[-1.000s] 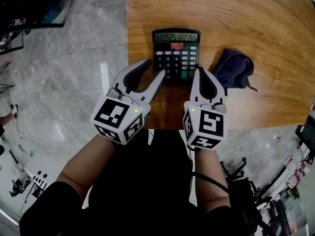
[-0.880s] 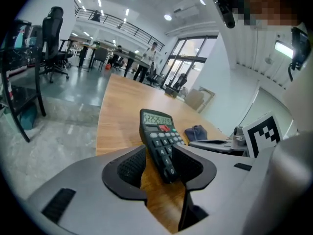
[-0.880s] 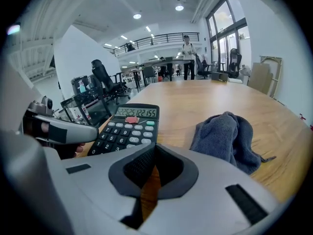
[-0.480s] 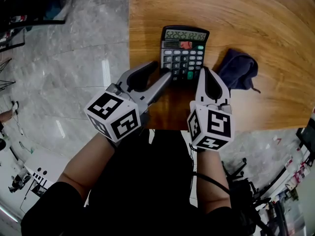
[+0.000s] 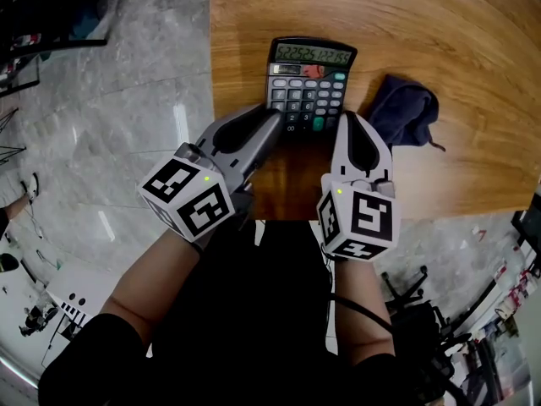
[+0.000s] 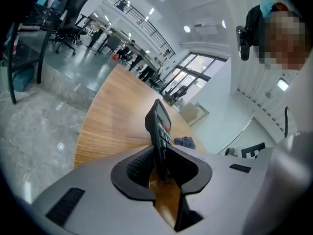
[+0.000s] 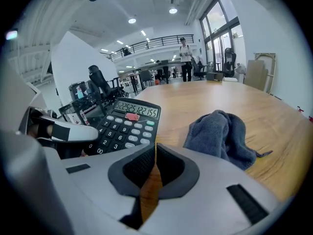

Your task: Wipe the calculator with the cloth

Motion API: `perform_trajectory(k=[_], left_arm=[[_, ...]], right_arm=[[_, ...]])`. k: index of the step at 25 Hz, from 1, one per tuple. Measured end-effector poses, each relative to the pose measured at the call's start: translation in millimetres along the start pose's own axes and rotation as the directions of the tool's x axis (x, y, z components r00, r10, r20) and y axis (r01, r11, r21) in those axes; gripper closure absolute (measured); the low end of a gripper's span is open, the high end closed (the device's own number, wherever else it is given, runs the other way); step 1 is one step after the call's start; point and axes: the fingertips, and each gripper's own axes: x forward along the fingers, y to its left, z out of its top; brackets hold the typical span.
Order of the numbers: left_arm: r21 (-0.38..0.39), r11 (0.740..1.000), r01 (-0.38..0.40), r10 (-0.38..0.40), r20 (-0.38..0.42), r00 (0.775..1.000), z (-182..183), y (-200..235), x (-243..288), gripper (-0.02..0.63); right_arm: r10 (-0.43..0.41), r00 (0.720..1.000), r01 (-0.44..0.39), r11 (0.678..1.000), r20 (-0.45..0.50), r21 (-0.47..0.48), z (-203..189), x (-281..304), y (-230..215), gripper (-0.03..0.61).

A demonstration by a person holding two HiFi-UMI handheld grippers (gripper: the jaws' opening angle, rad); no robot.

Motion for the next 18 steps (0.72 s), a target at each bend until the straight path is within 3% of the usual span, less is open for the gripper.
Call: perform_trajectory(k=[7,9,11,14,18], left_arm=[[-0.06,0.997,0.049,-0.045,0.069,0.997,9,-16,-5,0.545],[-0.072,0.996,0.059,-0.053,0.085,0.995,6,-29,-6,0.548],[-0.084,0.994,0.064,-0.056,0.094,0.994,3,-39,-8,0.548],[-0.1,0.993,0.065,-0.055,0.102,0.993,2,-40,-9,0.548],[-0.111,0.992,0.058,-0.046,0.105,0.993,2,-36,-5,0.548]], right_arm=[[-0.12,0.99,0.123,0.992,0.071,-0.034,24,-35,-45,0.558],[-0.153,0.986,0.155,0.988,0.067,-0.024,22,-48,-71,0.514],[-0.155,0.988,0.156,0.988,0.023,-0.005,13,-52,-87,0.446],[-0.145,0.988,0.147,0.989,-0.05,0.034,-5,-40,-95,0.445],[-0.148,0.988,0.149,0.988,-0.033,0.043,-7,-32,-97,0.463]])
